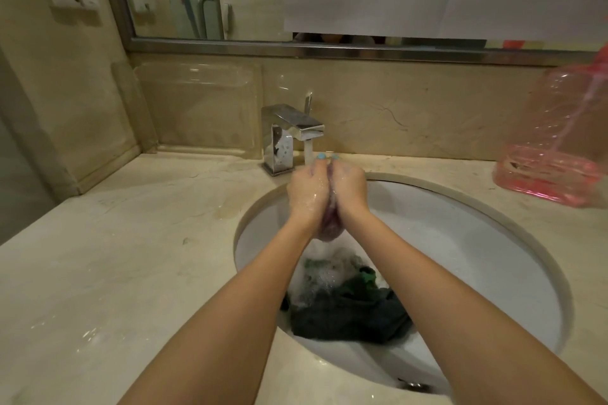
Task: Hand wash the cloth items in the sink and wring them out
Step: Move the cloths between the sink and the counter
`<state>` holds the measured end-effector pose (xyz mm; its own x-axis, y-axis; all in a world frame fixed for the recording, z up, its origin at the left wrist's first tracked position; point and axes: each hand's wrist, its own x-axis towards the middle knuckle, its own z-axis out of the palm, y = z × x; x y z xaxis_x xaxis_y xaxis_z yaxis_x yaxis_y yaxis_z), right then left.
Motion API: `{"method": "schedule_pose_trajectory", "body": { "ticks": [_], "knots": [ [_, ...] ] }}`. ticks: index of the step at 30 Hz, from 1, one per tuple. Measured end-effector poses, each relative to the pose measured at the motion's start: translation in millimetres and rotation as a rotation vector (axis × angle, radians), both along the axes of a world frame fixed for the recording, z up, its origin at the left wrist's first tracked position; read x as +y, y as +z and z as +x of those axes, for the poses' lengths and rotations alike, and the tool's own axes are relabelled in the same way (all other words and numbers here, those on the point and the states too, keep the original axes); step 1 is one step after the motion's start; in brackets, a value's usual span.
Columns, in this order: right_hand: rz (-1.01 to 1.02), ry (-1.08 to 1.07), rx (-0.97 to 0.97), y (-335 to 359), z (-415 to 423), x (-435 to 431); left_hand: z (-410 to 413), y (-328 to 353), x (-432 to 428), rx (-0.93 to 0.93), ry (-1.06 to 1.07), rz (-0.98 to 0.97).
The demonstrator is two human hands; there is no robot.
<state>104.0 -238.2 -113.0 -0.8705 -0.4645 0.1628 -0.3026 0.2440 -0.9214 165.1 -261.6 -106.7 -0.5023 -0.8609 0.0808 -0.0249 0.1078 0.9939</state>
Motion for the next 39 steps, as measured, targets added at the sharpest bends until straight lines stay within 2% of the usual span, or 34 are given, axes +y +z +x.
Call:
{"method": "schedule_pose_trajectory", "body": {
  "ticks": [2, 4, 6, 8, 10, 12, 14, 17, 19, 23, 25, 27, 32, 35, 37, 39],
  "knots": [
    [-0.046, -0.026, -0.067, 0, 8, 3, 3, 4, 3, -0.017, -0.024, -0.102],
    [-0.082, 0.001, -0.033, -3, 25, 8, 8, 5, -6, -0.077, -0.009, -0.186],
    [-0.157, 0.082, 0.016, -1, 44, 12, 12, 1, -23, -0.118, 0.041, -0.132],
    [-0.180, 0.156, 0.087, 6, 55, 14, 20, -2, -31, -0.047, 0.064, 0.031],
    [-0.158, 0.159, 0.103, 14, 49, 11, 23, -4, -26, -0.028, 0.023, 0.096],
    [-0.122, 0.063, 0.050, 21, 29, 13, 21, 2, -7, -0.068, -0.091, 0.071],
    [-0.172, -0.047, -0.083, 17, 8, 17, 18, 9, 11, -0.060, -0.170, 0.020],
    [-0.141, -0.046, -0.152, -4, 1, 19, 14, 11, 19, -0.055, -0.218, -0.084],
    [-0.165, -0.052, -0.204, -12, 9, 16, 14, 8, 11, -0.052, -0.203, -0.063],
    [-0.201, 0.041, -0.029, -3, 34, 6, 16, 2, -18, -0.055, -0.033, 0.099],
    [-0.163, 0.080, 0.060, 1, 33, 5, 19, 0, -17, -0.059, -0.076, 0.169],
    [-0.071, 0.041, 0.115, 5, 17, 7, 16, 2, -7, -0.059, -0.157, 0.129],
    [-0.111, -0.030, -0.071, 5, -6, 14, 17, 9, 1, -0.106, -0.350, 0.068],
    [-0.138, 0.132, -0.227, 1, -4, 17, 26, 0, -7, -0.106, -0.415, 0.075],
    [-0.112, 0.244, -0.324, 3, -2, 18, 28, 0, -12, -0.015, -0.370, 0.143],
    [-0.088, 0.313, -0.339, 5, 2, 17, 26, 0, -19, 0.026, -0.277, 0.157]
  ]
}}
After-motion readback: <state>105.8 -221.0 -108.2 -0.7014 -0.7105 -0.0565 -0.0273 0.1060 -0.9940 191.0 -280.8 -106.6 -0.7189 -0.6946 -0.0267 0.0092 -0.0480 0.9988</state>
